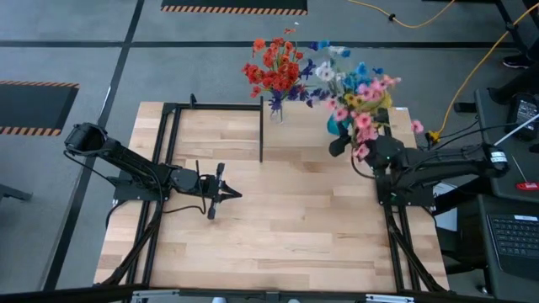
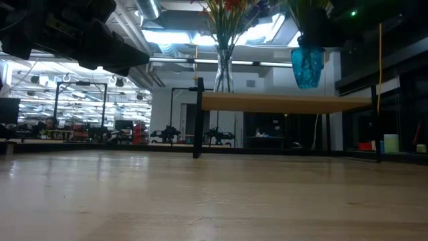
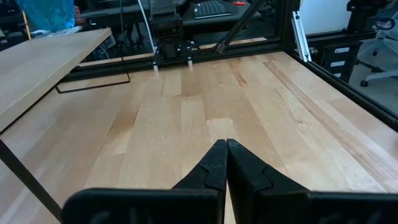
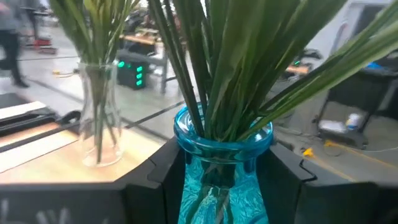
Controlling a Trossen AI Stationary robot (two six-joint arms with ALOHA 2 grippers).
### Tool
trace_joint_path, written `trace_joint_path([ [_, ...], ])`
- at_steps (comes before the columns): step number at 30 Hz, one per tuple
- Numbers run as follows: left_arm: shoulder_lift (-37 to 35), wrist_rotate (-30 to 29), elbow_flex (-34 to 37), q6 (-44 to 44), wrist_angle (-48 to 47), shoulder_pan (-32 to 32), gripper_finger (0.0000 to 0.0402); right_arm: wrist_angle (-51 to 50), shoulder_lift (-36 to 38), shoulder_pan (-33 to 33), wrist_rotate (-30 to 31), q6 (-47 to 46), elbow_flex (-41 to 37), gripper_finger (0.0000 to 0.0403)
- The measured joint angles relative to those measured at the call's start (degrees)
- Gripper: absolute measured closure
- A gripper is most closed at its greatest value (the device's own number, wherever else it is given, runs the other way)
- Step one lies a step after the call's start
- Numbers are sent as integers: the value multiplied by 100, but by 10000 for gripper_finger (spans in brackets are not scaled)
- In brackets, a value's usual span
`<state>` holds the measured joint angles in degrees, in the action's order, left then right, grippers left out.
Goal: Pick and place flowers into a vace then onto a shelf
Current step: Put the blue vase with the flowers on the shelf
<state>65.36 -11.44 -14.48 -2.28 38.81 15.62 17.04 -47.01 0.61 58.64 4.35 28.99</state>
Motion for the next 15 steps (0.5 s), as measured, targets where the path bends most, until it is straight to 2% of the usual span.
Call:
trace_joint_path([
  [2, 0, 0, 0, 0, -1, 1, 399, -295, 67, 221, -363, -166, 0, 249],
  [15, 0, 0, 0, 0, 0, 0, 400, -1147, 656, 871, -1210, -335, -21, 249],
])
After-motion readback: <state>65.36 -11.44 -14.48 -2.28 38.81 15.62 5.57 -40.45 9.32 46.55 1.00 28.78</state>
